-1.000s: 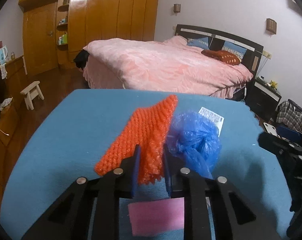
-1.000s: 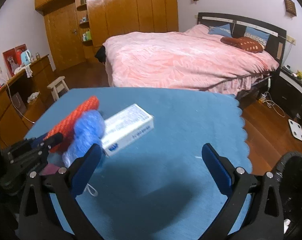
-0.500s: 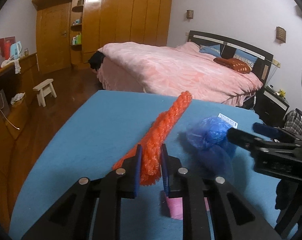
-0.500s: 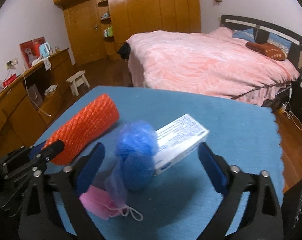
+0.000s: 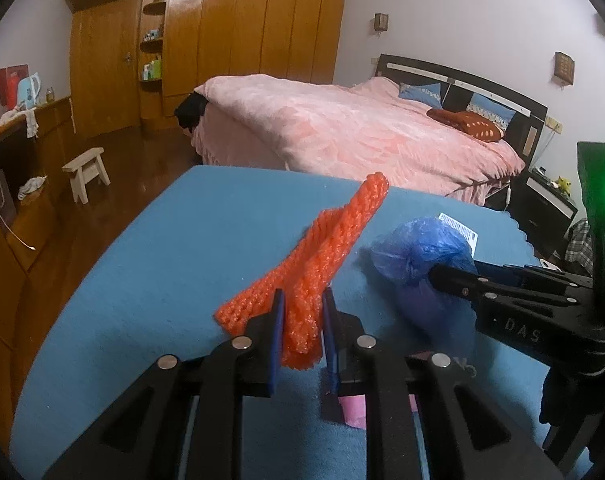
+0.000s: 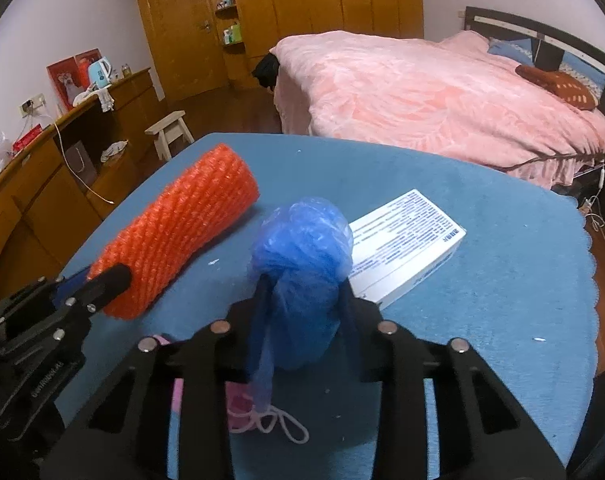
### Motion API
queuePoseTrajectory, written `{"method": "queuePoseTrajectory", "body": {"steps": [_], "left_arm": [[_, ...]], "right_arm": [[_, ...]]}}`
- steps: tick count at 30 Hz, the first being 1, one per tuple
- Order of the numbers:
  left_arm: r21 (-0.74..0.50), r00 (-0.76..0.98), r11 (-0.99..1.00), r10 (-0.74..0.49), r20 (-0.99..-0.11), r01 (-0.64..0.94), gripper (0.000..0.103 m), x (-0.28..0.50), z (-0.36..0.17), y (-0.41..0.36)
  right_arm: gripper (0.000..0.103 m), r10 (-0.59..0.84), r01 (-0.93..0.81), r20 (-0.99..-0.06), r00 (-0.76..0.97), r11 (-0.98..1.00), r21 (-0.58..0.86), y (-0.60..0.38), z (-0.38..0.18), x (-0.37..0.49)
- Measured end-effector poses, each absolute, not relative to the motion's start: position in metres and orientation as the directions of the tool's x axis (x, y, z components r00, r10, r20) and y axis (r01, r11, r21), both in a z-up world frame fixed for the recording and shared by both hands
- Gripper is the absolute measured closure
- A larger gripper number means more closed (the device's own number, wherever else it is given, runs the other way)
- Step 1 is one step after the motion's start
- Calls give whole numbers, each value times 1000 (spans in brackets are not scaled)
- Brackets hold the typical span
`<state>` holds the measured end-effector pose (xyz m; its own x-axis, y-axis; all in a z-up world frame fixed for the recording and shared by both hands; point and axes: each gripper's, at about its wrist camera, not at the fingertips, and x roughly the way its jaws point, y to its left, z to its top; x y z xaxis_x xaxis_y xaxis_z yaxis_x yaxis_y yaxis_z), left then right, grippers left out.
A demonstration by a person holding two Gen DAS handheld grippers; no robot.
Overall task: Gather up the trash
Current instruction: 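Grasp the blue plastic bag with the right tool while the left tool holds the orange strip, then lift the orange strip with the left tool, regripping it, while the right tool holds the blue bag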
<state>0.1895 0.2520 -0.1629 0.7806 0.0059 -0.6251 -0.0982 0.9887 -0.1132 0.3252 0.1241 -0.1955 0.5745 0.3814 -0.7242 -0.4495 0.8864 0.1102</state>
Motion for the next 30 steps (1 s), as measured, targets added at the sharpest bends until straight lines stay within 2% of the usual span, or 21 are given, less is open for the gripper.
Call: {"method": "queuePoseTrajectory", "body": {"steps": [5, 19, 30], "left_arm": [[-110, 781, 990, 4, -624, -93, 85, 191, -162, 249], [-115, 816, 992, -21, -578, -55, 85, 171, -136, 237], [-133, 846, 990, -101, -524, 36, 85, 155, -100, 195]], "right_arm": [[78, 401, -460, -713, 575, 879, 124, 121, -190, 322], [78, 397, -428, -649, 649, 896, 120, 91, -151, 295], [78, 350, -351, -620, 702, 928, 126, 35, -125, 274]]}}
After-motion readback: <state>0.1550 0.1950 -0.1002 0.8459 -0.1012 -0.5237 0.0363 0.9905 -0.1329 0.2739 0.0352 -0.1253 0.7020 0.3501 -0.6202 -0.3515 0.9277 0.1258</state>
